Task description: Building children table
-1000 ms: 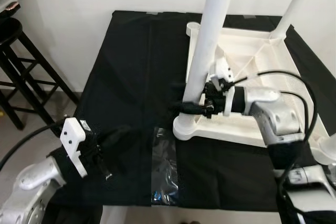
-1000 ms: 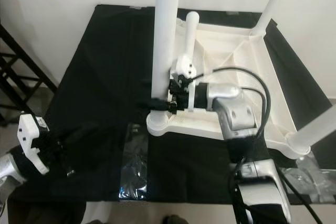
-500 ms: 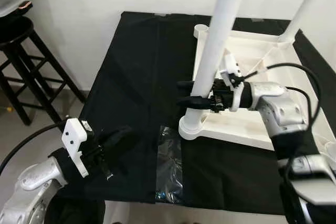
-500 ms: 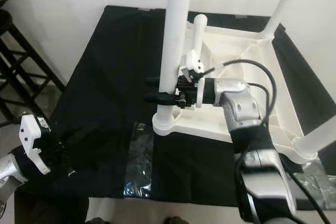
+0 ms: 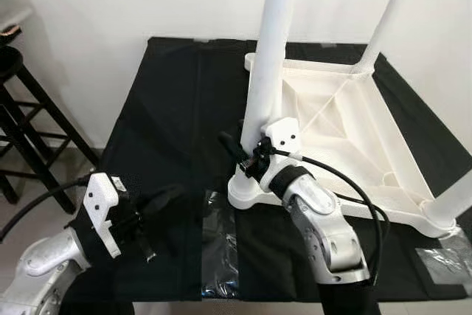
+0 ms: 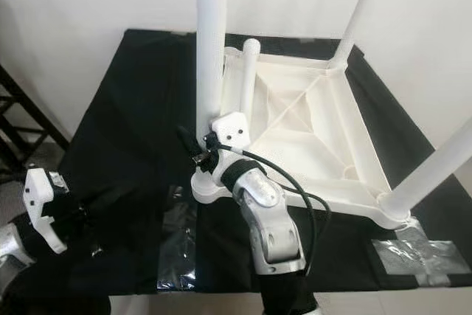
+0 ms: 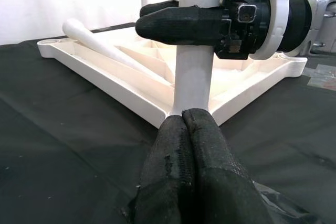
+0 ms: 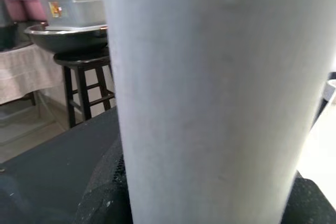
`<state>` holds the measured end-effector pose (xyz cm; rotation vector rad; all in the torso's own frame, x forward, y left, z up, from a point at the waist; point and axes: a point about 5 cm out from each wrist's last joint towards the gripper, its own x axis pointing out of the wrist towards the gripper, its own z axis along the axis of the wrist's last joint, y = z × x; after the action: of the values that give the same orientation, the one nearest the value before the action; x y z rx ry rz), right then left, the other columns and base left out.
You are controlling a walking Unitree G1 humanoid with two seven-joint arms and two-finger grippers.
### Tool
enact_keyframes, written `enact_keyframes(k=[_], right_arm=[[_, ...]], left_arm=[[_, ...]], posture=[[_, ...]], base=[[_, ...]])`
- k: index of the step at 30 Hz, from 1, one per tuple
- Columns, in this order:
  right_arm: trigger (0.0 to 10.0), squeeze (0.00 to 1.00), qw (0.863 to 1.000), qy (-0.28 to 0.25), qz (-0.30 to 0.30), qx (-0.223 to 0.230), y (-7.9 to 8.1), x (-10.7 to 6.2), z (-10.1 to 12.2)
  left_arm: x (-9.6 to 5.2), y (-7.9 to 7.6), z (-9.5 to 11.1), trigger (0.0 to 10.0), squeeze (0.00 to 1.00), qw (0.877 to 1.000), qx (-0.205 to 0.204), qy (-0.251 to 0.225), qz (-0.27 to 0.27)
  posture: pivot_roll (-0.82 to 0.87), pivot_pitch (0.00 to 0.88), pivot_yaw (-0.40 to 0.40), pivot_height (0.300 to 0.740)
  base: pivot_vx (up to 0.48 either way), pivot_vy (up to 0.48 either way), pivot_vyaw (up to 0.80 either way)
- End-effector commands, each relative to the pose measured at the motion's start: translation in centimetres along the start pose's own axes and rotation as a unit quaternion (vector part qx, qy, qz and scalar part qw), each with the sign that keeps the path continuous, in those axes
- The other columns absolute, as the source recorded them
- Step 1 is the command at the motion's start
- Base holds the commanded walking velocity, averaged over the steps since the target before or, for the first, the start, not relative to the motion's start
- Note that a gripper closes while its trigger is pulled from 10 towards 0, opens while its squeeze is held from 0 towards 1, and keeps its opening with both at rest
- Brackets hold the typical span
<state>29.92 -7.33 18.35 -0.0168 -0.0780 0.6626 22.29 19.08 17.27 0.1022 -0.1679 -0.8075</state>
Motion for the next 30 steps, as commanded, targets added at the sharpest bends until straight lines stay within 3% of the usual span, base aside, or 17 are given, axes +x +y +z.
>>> enact_keyframes(k=[1, 3, 4, 6, 10, 11, 15, 19, 22, 23, 25, 26, 27, 28, 30], right_arm=[[10.0, 0.0, 0.993, 0.109, 0.037, 0.034, 1.1, -0.2, -4.2], [10.0, 0.0, 0.992, 0.111, 0.041, 0.035, 1.1, -0.1, -4.1], [10.0, 1.0, 0.99, 0.103, 0.064, 0.075, 1.0, 0.0, -3.4], [10.0, 1.0, 0.989, 0.1, 0.072, 0.084, 1.0, 0.0, -3.2], [10.0, 1.0, 0.986, 0.075, 0.137, 0.053, 0.6, 0.2, -1.6], [10.0, 0.0, 0.973, 0.043, 0.226, 0.0, -0.6, 0.4, 0.5], [10.0, 0.0, 0.958, 0.035, 0.281, -0.03, -1.8, 0.5, 1.8], [10.0, 0.0, 0.928, 0.048, 0.368, -0.034, -4.2, 1.3, 3.8], [10.0, 0.0, 0.926, 0.05, 0.372, -0.033, -4.5, 1.5, 4.0], [10.0, 0.0, 0.934, 0.049, 0.353, -0.031, -5.5, 2.4, 4.3], [10.0, 0.0, 0.936, 0.048, 0.348, -0.03, -5.7, 2.7, 4.4], [8.1, 0.0, 0.936, 0.05, 0.347, -0.02, -6.0, 2.8, 4.3], [8.1, 0.0, 0.936, 0.05, 0.347, -0.02, -6.0, 2.8, 4.3], [0.0, 0.0, 0.934, 0.055, 0.353, -0.011, -6.4, 2.7, 4.0], [0.0, 0.0, 0.932, 0.058, 0.359, 0.0, -6.9, 2.4, 3.6]], left_arm=[[0.1, -0.1, -0.2, 10.0, 0.0, 1.0, 0.004, 0.004, 0.003], [0.1, -0.1, -0.3, 10.0, 0.0, 1.0, 0.005, 0.003, 0.005], [0.2, -0.1, -0.3, 10.0, 0.0, 1.0, 0.005, 0.004, 0.0], [0.2, -0.1, -0.3, 10.0, 0.0, 1.0, 0.005, 0.005, -0.001], [0.2, -0.2, -0.3, 10.0, 0.0, 1.0, 0.003, 0.005, -0.004], [0.2, -0.2, -0.3, 10.0, 0.0, 1.0, 0.002, 0.004, -0.003], [0.2, -0.2, -0.3, 10.0, 0.0, 1.0, 0.002, 0.004, -0.002], [0.1, -0.3, -0.5, 10.0, 0.0, 1.0, 0.0, 0.007, -0.004], [0.1, -0.3, -0.5, 10.0, 0.0, 1.0, 0.0, 0.007, -0.004], [0.1, -0.4, -0.6, 10.0, 0.0, 1.0, -0.001, 0.008, -0.004], [0.1, -0.4, -0.6, 10.0, 0.0, 1.0, -0.002, 0.008, -0.004], [0.1, -0.4, -0.6, 10.0, 0.0, 1.0, -0.002, 0.008, -0.004], [0.1, -0.4, -0.6, 10.0, 0.0, 1.0, -0.002, 0.008, -0.004], [0.1, -0.5, -0.6, 10.0, 0.0, 1.0, -0.002, 0.008, -0.004], [0.1, -0.5, -0.6, 10.0, 0.0, 1.0, -0.003, 0.008, -0.005]], posture=[[0.05, 0.129, -0.053, 0.74], [0.05, 0.128, -0.052, 0.74], [0.05, 0.126, -0.048, 0.74], [0.05, 0.126, -0.048, 0.74], [0.06, 0.125, -0.05, 0.74], [0.06, 0.123, -0.052, 0.74], [0.06, 0.121, -0.052, 0.74], [0.07, 0.115, -0.048, 0.74], [0.07, 0.115, -0.048, 0.74], [0.07, 0.111, -0.056, 0.74], [0.07, 0.111, -0.056, 0.74], [0.07, 0.109, -0.059, 0.74], [0.07, 0.109, -0.059, 0.74], [0.07, 0.109, -0.059, 0.74], [0.07, 0.107, -0.059, 0.74]], base=[[0.0, 0.0, 0.0], [0.0, 0.0, 0.0], [0.0, 0.0, 0.0], [0.0, 0.0, 0.0], [0.0, 0.0, 0.0], [0.0, 0.0, 0.0], [0.0, 0.0, 0.0], [0.0, 0.0, 0.0], [0.0, 0.0, 0.0], [0.0, 0.0, 0.0], [0.0, 0.0, 0.0], [0.0, 0.0, 0.0], [0.0, 0.0, 0.0], [0.0, 0.0, 0.0], [0.0, 0.0, 0.0]])
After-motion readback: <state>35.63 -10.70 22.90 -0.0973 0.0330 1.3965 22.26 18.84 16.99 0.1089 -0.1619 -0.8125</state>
